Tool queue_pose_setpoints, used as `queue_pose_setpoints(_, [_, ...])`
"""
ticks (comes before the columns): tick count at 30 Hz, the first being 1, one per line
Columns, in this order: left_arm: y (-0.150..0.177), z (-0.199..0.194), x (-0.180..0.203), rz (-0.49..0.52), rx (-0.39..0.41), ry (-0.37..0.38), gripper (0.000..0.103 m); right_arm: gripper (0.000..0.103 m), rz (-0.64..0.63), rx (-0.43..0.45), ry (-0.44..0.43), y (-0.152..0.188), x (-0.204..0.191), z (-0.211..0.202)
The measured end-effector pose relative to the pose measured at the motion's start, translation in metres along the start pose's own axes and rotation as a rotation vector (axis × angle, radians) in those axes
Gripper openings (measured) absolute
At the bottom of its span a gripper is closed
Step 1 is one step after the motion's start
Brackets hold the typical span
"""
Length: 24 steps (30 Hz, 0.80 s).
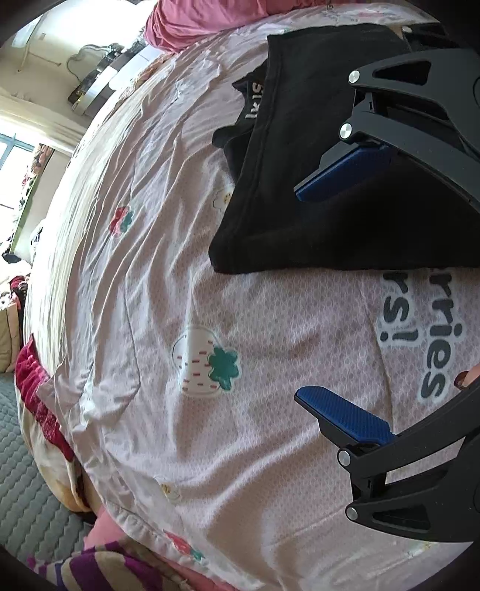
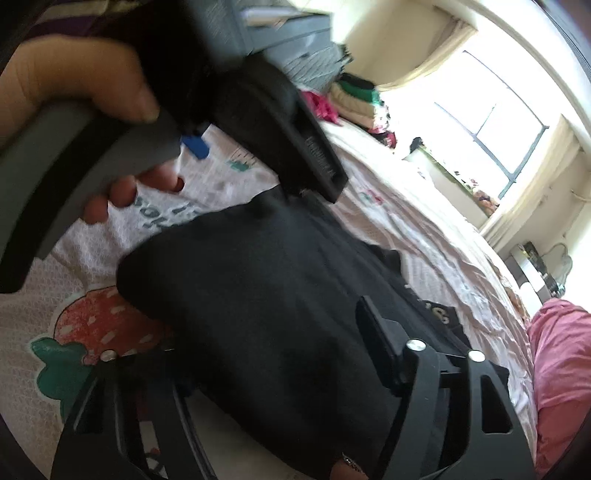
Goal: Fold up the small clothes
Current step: 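Close the right tool on the shirt edge while the left tool closes beside it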
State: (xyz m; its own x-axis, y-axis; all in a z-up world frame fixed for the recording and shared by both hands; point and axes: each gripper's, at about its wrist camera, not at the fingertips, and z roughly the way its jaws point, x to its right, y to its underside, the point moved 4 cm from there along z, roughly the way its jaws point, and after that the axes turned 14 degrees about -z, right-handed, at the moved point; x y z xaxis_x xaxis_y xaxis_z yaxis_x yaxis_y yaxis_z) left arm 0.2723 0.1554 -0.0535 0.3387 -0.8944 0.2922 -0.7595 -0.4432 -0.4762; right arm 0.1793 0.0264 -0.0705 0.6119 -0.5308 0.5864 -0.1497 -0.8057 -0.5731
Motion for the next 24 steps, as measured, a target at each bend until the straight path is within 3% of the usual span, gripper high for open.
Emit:
queue_pose_setpoints(2, [0.001, 0.001, 0.004, -0.001, -0.014, 0.021, 0.093, 0.038, 0.006, 0.029, -0.006, 0.0, 0.002, -0.007])
queue_pose_setpoints(3, [0.001, 0.001, 0.006, -0.003, -0.022, 0.035, 0.093, 0.023, 0.003, 0.039, -0.011, 0.0, 0.001, -0.009])
queue_pose_setpoints(4, [0.002, 0.002, 0.008, -0.008, -0.031, 0.051, 0.093, 0.018, 0.0, 0.048, -0.012, -0.001, 0.0, -0.013])
queue_pose_setpoints(16, [0.012, 0.002, 0.031, -0.07, -0.126, 0.246, 0.093, 0.014, 0.119, 0.122, 0.025, 0.012, 0.023, -0.044])
queue_pose_setpoints(18, [0.014, -0.001, 0.039, -0.076, -0.129, 0.28, 0.083, 0.014, 0.142, 0.135, 0.038, 0.015, 0.027, -0.051])
queue_pose_setpoints(20, [0.017, -0.004, 0.046, -0.091, -0.141, 0.327, 0.066, 0.013, 0.167, 0.142, 0.039, 0.02, 0.032, -0.056])
queue_pose_setpoints(22, [0.021, -0.008, 0.054, -0.086, -0.14, 0.353, 0.041, 0.012, 0.186, 0.146, 0.04, 0.023, 0.035, -0.06])
queue_pose_setpoints(24, [0.026, -0.015, 0.065, -0.064, -0.127, 0.356, 0.034, 0.011, 0.212, 0.148, 0.044, 0.028, 0.038, -0.066])
